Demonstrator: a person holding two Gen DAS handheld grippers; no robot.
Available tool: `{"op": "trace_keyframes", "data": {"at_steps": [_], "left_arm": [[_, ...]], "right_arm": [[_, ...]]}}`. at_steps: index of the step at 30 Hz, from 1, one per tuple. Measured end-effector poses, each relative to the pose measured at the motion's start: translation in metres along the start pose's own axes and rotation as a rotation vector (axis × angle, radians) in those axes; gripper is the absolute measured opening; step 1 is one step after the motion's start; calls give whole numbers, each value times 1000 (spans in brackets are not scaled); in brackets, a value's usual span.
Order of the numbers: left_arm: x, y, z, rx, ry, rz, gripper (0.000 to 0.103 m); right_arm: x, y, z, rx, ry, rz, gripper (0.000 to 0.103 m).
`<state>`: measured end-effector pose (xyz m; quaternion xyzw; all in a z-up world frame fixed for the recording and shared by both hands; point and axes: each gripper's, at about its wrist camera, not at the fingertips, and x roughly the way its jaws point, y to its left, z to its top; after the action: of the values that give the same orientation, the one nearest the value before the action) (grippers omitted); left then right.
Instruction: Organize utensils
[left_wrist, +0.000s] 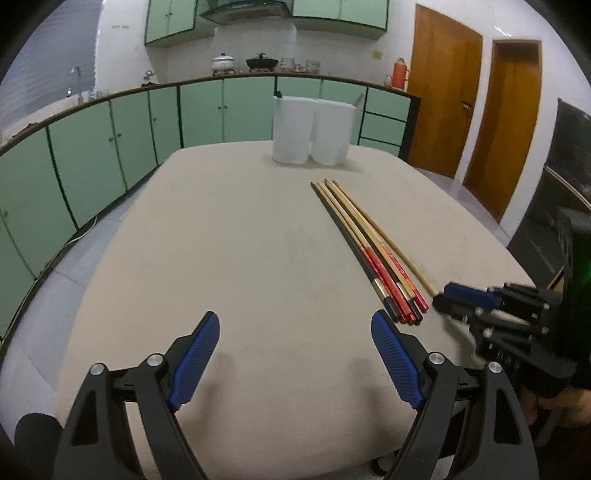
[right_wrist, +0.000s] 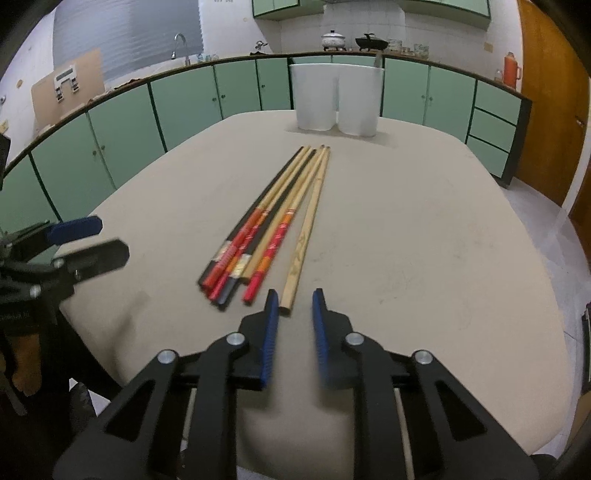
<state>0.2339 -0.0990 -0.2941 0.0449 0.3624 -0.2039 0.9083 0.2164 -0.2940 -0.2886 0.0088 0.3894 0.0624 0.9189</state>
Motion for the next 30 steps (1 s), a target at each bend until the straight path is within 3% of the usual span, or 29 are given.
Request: {"op": "trace_keyframes", "data": {"at_steps": [7,9,16,22,30], "left_arm": [[16,-27,-4,84,35,-18,82],[22,-33,-3,98,41,-17,82],[36,-45,-1,120,52,-18,81],[36,-35,-2,101,57,26,81],[37,-33,0,106,53,20,81]], "right_arm": [[0,-10,1,4,-6,17,15],[1,-14,1,9,-7,5,7],[-4,-33,-2,71,-9,3,6],[-5,-34,-4,75,-9,1,7],[-4,-31,-3,73,-12,-1,10]]}}
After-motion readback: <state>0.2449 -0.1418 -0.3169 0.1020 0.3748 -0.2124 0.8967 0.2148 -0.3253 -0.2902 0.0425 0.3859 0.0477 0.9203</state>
